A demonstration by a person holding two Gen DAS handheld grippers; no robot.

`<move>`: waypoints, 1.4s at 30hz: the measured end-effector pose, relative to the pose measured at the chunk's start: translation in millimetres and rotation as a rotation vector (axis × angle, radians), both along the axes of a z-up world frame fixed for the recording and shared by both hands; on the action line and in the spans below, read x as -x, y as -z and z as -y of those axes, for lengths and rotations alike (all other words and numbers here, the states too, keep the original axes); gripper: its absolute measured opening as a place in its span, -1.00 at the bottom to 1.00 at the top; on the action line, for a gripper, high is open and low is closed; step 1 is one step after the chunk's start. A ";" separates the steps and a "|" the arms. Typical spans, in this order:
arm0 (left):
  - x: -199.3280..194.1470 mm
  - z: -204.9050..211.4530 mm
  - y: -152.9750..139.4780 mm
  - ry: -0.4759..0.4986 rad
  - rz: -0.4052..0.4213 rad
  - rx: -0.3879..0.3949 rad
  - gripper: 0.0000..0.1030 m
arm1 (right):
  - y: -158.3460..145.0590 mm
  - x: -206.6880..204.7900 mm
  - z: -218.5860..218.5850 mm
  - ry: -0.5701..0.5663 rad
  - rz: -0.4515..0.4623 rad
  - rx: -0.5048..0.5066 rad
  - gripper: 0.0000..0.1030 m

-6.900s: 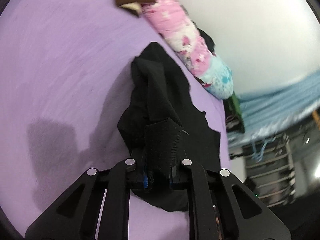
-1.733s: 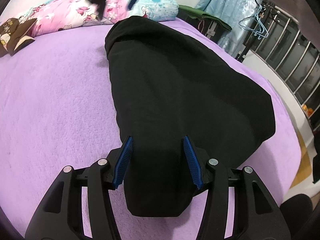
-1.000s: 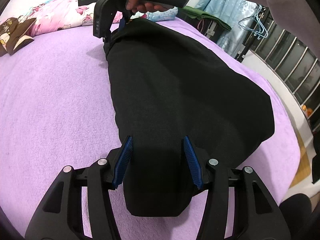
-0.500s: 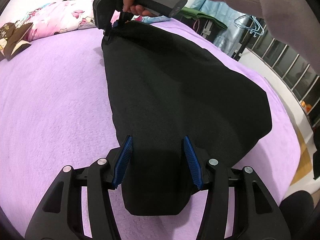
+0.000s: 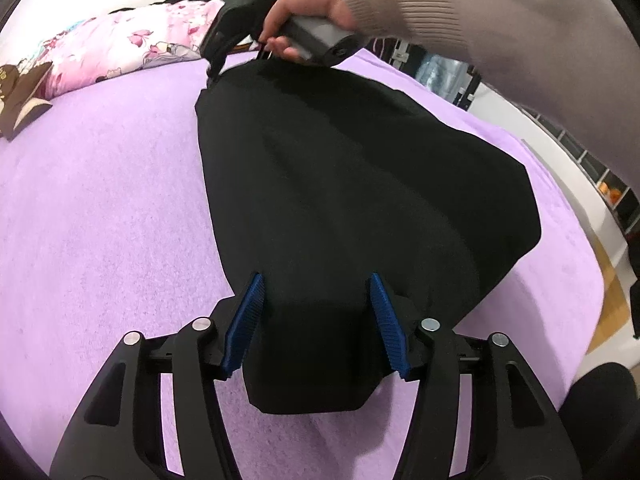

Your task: Fold large clothes

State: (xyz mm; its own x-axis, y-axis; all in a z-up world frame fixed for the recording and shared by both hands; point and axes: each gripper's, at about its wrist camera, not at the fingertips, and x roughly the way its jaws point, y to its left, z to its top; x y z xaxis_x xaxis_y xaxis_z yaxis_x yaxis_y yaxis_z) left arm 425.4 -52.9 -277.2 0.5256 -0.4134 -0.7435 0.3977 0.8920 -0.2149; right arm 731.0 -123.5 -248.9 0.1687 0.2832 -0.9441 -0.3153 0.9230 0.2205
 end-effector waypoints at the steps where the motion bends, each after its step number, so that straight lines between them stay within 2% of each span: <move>1: -2.2 -2.8 -0.9 -0.001 -0.011 0.008 0.12 | -7.2 7.7 -1.8 -0.022 0.034 0.021 -0.03; 2: -5.2 -5.5 -1.5 -0.004 -0.024 0.022 0.14 | -10.5 8.9 -0.9 -0.034 0.058 0.032 0.12; 4: -13.1 -16.6 -3.3 -0.035 -0.058 0.057 0.27 | -24.4 25.5 2.5 -0.028 0.116 0.051 0.27; 5: -15.5 -17.9 -4.4 -0.045 -0.065 0.069 0.28 | -22.8 16.1 8.0 -0.027 0.125 0.040 0.50; 8: -21.8 -30.5 -11.7 -0.064 -0.069 0.103 0.35 | -38.6 35.6 18.1 -0.042 0.176 0.018 0.59; 11: -28.7 -47.4 -17.0 -0.084 -0.083 0.181 0.48 | -51.4 51.8 40.0 -0.036 0.204 0.024 0.71; 15: -44.1 -68.5 -14.7 -0.085 -0.146 0.314 0.54 | -59.2 74.0 83.5 0.000 0.201 -0.018 0.72; 19: -58.3 -86.6 -7.3 -0.094 -0.215 0.429 0.58 | -53.0 96.5 138.0 0.053 0.187 -0.045 0.73; 22: -66.6 -102.0 -3.1 -0.109 -0.248 0.482 0.62 | -42.1 116.1 188.7 0.124 0.168 -0.100 0.73; 26: -76.6 -114.6 2.7 -0.125 -0.292 0.534 0.64 | -22.0 133.4 230.3 0.177 0.130 -0.172 0.73; 32: -104.7 -114.4 21.9 -0.082 -0.401 0.625 0.68 | 15.8 155.5 261.1 0.197 0.031 -0.328 0.73; 37: -132.6 -106.0 42.3 -0.074 -0.478 0.717 0.68 | 37.0 167.0 274.6 0.205 -0.004 -0.419 0.77; 42: -150.9 -99.1 51.3 -0.061 -0.513 0.749 0.68 | 55.2 170.1 286.1 0.208 -0.045 -0.536 0.83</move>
State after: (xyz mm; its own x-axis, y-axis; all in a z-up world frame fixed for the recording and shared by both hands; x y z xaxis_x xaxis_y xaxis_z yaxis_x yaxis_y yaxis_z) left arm 576.3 46.1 -328.5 0.2409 -0.8649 -0.4403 0.0499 0.4641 -0.8844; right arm 560.9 -409.7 -304.2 0.2355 0.6892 -0.6852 -0.1185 0.7201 0.6837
